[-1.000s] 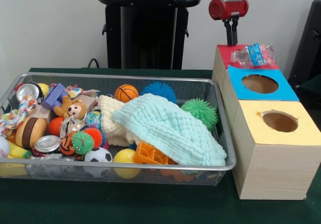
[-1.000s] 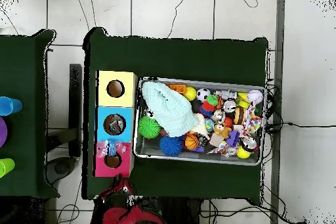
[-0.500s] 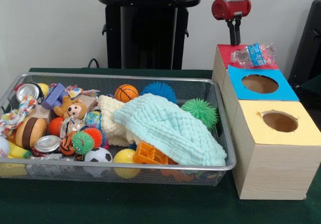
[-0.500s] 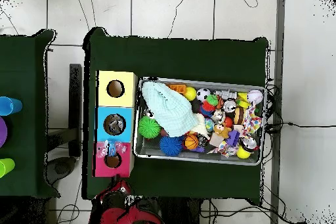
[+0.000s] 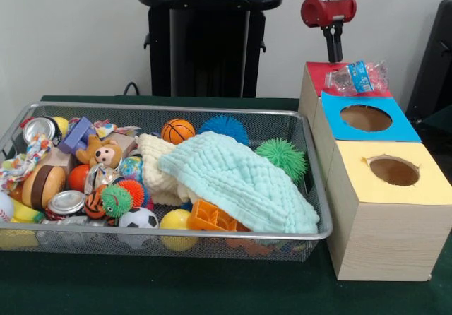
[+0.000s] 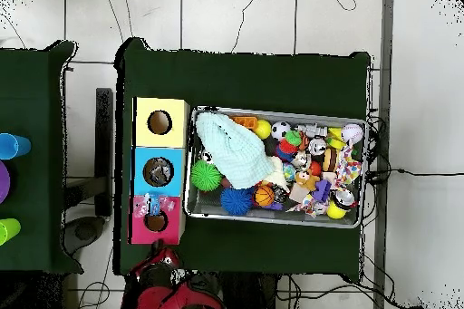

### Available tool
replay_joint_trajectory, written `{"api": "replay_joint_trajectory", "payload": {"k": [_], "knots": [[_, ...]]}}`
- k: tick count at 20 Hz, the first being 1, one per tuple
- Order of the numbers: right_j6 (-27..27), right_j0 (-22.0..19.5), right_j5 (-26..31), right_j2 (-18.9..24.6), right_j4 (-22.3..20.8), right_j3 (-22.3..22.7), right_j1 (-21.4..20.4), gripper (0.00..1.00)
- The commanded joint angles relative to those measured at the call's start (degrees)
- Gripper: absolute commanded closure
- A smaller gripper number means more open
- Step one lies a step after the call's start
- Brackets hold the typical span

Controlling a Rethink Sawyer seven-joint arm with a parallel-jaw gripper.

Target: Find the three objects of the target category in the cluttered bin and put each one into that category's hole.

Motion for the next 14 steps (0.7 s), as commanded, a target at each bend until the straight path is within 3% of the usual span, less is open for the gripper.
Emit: {"api": "replay_joint_trajectory", "payload": {"k": [1, 14], "knots": [[9.54, -1.82, -2.75, 5.78, 2.37, -4.31, -1.48, 1.0], [7.89, -0.52, -4.15, 3.05, 4.45, -6.01, -1.16, 1.0]]}}
